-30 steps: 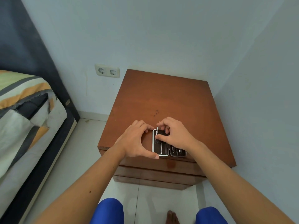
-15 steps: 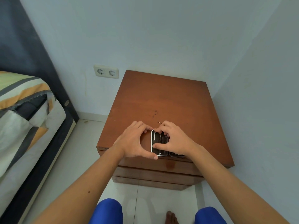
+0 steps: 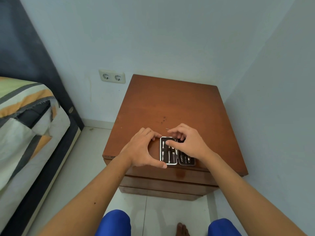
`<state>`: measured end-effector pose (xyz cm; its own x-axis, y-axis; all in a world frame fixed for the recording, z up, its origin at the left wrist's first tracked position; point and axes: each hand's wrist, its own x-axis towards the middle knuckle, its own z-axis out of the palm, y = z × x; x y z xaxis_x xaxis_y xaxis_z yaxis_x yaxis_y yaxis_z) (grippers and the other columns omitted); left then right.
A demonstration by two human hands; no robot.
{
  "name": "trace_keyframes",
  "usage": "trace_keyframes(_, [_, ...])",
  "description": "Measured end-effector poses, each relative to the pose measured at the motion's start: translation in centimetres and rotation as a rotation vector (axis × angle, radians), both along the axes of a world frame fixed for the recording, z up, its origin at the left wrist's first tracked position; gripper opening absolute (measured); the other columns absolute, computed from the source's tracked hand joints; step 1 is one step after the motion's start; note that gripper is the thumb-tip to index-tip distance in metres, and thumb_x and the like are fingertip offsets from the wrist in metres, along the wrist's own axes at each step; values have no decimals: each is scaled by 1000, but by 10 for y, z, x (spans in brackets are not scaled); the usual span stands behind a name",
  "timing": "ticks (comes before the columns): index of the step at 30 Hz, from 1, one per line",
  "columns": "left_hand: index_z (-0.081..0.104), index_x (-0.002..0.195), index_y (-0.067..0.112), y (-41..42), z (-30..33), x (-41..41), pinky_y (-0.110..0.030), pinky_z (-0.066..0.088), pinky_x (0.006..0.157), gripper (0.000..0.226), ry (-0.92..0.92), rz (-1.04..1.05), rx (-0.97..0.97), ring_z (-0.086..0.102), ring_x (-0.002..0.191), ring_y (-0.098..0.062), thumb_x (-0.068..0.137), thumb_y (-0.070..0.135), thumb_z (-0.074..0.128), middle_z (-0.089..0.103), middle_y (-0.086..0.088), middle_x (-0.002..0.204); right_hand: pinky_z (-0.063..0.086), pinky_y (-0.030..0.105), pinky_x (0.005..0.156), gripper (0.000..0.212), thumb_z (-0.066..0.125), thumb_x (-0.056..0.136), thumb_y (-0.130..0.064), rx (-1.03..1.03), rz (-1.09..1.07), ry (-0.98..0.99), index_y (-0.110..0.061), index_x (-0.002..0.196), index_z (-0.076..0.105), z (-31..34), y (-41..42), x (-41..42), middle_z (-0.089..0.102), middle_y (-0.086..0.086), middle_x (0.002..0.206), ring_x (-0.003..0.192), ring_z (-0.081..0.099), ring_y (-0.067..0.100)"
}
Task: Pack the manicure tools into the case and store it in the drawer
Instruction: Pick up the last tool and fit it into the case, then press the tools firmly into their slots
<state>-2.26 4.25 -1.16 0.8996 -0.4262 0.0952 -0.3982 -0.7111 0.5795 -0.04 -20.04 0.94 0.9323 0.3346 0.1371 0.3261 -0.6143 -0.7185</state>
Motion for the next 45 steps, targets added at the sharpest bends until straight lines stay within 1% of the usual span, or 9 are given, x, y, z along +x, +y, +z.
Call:
trace_keyframes(6, [57, 139, 34, 1, 0, 1, -27, 45, 96, 110, 3, -12, 0, 43, 106, -6, 49, 91, 82, 41, 30, 109, 46, 24, 88, 65, 84, 65, -70, -187, 136, 30, -38, 121, 73, -6, 8, -4, 54, -19, 106, 105, 53, 10])
trace_keyframes(14, [56, 139, 34, 1, -2, 1, -30, 47, 97, 110, 2, -10, 6, 44, 107, -6, 49, 91, 82, 43, 26, 110, 40, 20, 93, 61, 81, 65, -72, -223, 173, 29, -43, 118, 72, -8, 3, -9, 48, -22, 112, 110, 46, 9])
trace_keyframes(21, [56, 138, 36, 0, -2, 1, -28, 46, 97, 110, -6, -3, 4, 44, 107, -6, 48, 92, 81, 42, 29, 110, 41, 11, 81, 35, 84, 79, -52, -75, 4, -17, -37, 110, 78, 1, -7, 5, 60, -18, 103, 92, 58, 2])
trace_keyframes(26, [54, 139, 36, 0, -2, 1, -26, 45, 96, 111, 3, -4, 6, 45, 107, -5, 48, 93, 81, 44, 27, 111, 50, 31, 91, 13, 79, 91, -35, -277, -143, -33, -28, 102, 82, 9, -19, 32, 64, -16, 99, 91, 59, 5])
trace_keyframes(31, [55, 139, 36, 0, -3, 1, -22, 41, 94, 111, 3, 3, 2, 44, 107, -4, 48, 93, 82, 42, 29, 111, 44, 24, 78, 7, 78, 92, -28, -330, -77, -28, -27, 85, 78, 3, -18, 37, 62, -17, 90, 78, 56, 0])
trace_keyframes(36, [55, 140, 34, 1, -4, 1, -24, 43, 95, 113, 3, -1, 7, 44, 107, -4, 48, 93, 82, 43, 27, 111, 41, 23, 76, 10, 67, 99, -27, -441, -33, 1, -31, 90, 66, 5, -14, 38, 56, -17, 91, 79, 53, -2])
trace_keyframes(39, [55, 140, 33, 1, -3, 1, -27, 45, 96, 113, 2, -5, 7, 45, 107, -5, 48, 94, 81, 44, 25, 112, 42, 17, 72, 12, 66, 101, -21, -241, -116, 69, -32, 96, 64, 5, -16, 34, 64, -16, 91, 81, 58, -1])
trace_keyframes(43, [55, 138, 35, 1, -3, 1, -25, 44, 95, 111, -1, -2, 3, 45, 107, -4, 48, 94, 81, 44, 27, 111, 47, 21, 83, 29, 63, 103, -13, 112, -172, 227, -29, 127, 70, 11, -20, 29, 63, -7, 93, 80, 57, 7])
trace_keyframes(45, [55, 138, 36, 1, -3, 2, -26, 44, 95, 110, 0, -3, 3, 45, 106, -4, 48, 94, 80, 43, 29, 110, 46, 22, 80, 30, 61, 104, -10, 188, -156, 256, -29, 126, 72, 13, -20, 25, 60, -5, 90, 76, 53, 6])
